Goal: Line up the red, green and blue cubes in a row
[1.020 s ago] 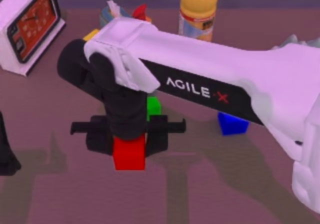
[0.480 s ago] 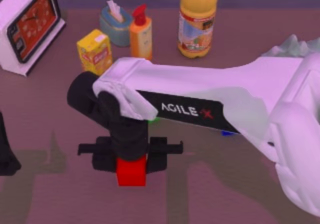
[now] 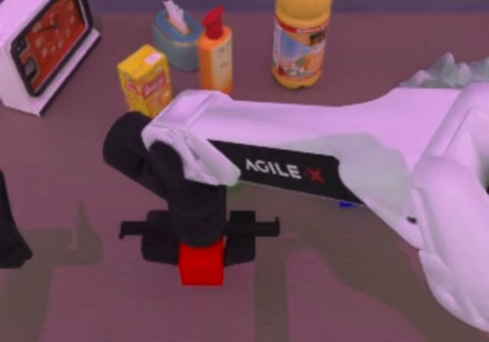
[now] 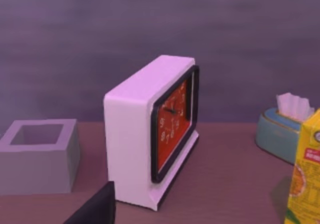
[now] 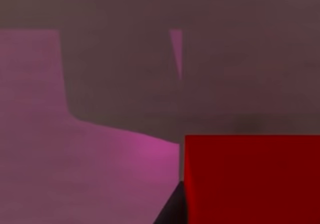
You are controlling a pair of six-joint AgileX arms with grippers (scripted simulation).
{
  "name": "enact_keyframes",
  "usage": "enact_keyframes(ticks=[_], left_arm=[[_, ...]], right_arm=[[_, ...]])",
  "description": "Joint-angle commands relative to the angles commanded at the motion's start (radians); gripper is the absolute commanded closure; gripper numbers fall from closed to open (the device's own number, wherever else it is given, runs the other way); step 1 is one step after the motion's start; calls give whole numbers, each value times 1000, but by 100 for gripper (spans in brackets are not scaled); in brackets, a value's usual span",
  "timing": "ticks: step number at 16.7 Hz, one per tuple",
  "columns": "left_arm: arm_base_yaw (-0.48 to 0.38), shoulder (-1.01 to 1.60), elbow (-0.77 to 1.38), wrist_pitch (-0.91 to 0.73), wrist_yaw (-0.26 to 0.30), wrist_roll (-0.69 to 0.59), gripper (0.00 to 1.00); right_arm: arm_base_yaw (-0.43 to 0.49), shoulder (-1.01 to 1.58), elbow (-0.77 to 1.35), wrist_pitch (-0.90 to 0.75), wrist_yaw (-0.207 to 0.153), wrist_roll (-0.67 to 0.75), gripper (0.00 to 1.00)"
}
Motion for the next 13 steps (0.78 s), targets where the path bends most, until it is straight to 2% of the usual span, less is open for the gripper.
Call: enact_keyframes(ticks=[9, 13], left_arm=[[0, 0, 0, 0, 0, 0, 0], [0, 0, 0, 0, 0, 0, 0]], right_arm=[[0, 0, 0, 0, 0, 0, 2], [0, 0, 0, 0, 0, 0, 0]])
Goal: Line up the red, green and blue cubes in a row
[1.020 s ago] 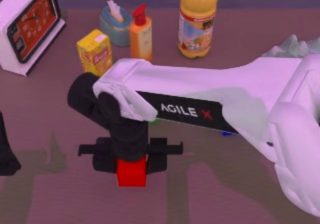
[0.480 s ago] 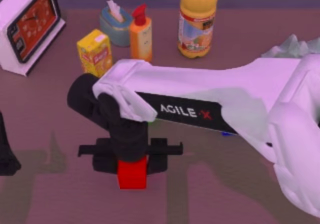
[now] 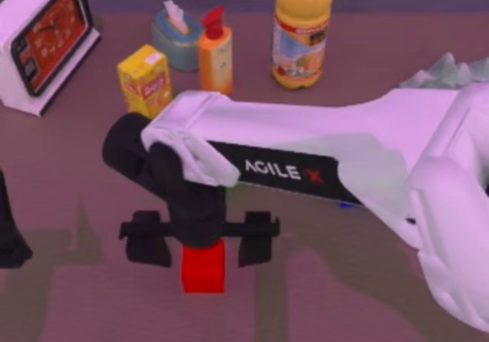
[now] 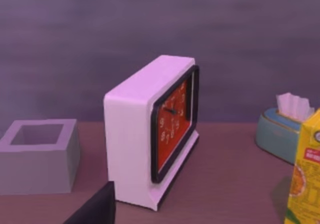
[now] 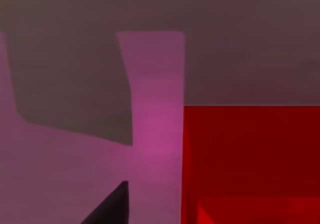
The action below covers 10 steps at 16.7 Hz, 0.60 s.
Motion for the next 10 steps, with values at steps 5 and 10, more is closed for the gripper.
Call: enact_keyframes(ticks=[5, 10], left_arm=[[0, 0, 0, 0, 0, 0, 0], [0, 0, 0, 0, 0, 0, 0]], right_arm=[[-3, 0, 0, 0, 0, 0, 0], [4, -22, 97, -120, 0, 2, 0]])
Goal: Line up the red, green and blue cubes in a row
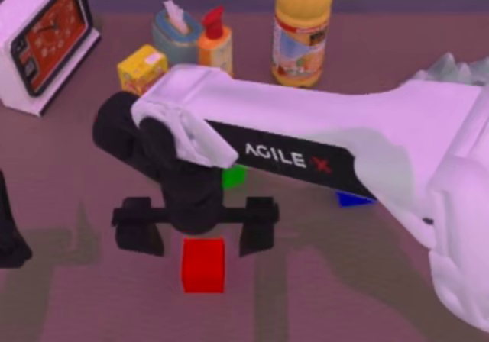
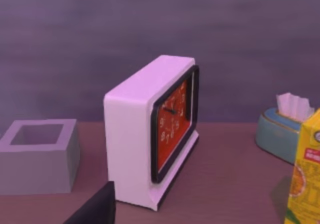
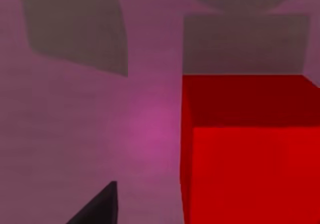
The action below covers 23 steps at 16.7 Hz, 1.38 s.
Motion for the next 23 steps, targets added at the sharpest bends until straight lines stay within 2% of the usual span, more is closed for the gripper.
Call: enact_keyframes(ticks=[4, 9, 13, 17, 23], left_arm=[[0, 0, 0, 0, 0, 0, 0], [0, 0, 0, 0, 0, 0, 0], [-32, 90, 84, -61, 16, 23, 0], [-102, 331, 275, -229, 43, 80, 0], [-237, 902, 657, -622, 76, 211, 0]], right_arm=[[4, -27, 92, -119, 0, -1, 0], [-1, -25, 93, -120, 0, -1, 0], [-34, -106, 24, -75, 27, -49, 0], [-120, -324, -149, 34, 78, -154, 0], [-330, -871, -590, 282, 141, -377, 0]])
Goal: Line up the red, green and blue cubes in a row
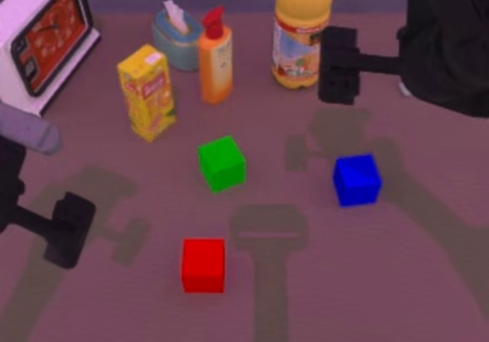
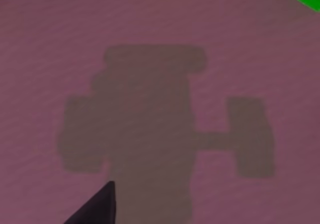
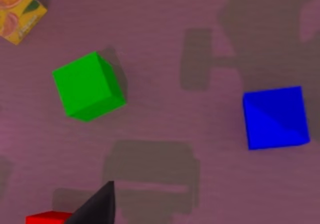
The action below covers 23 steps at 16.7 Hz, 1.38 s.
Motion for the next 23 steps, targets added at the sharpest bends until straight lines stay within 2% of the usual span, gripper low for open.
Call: enact_keyframes(ticks=[5, 8, 11, 18, 21, 23], left_arm=[[-113, 543, 374, -346, 8, 128, 0], [-171, 850, 621, -514, 4, 203, 0], [-218, 1109, 880, -628, -9, 269, 0], [-280, 1466, 1397, -703, -55, 373, 0], [-288, 1513, 1494, -694, -68, 390, 0], [-289, 1519, 1506, -692, -70, 393, 0]], right_arm=[[-212, -539, -482, 252, 7, -215, 0], [-330, -833, -759, 404, -10, -333, 0], [-430, -1070, -996, 550, -43, -431, 0], [-590, -1432, -1356, 836, -136, -580, 0], [-619, -1507, -1415, 895, -160, -603, 0], [-622, -1517, -1422, 902, -164, -606, 0]])
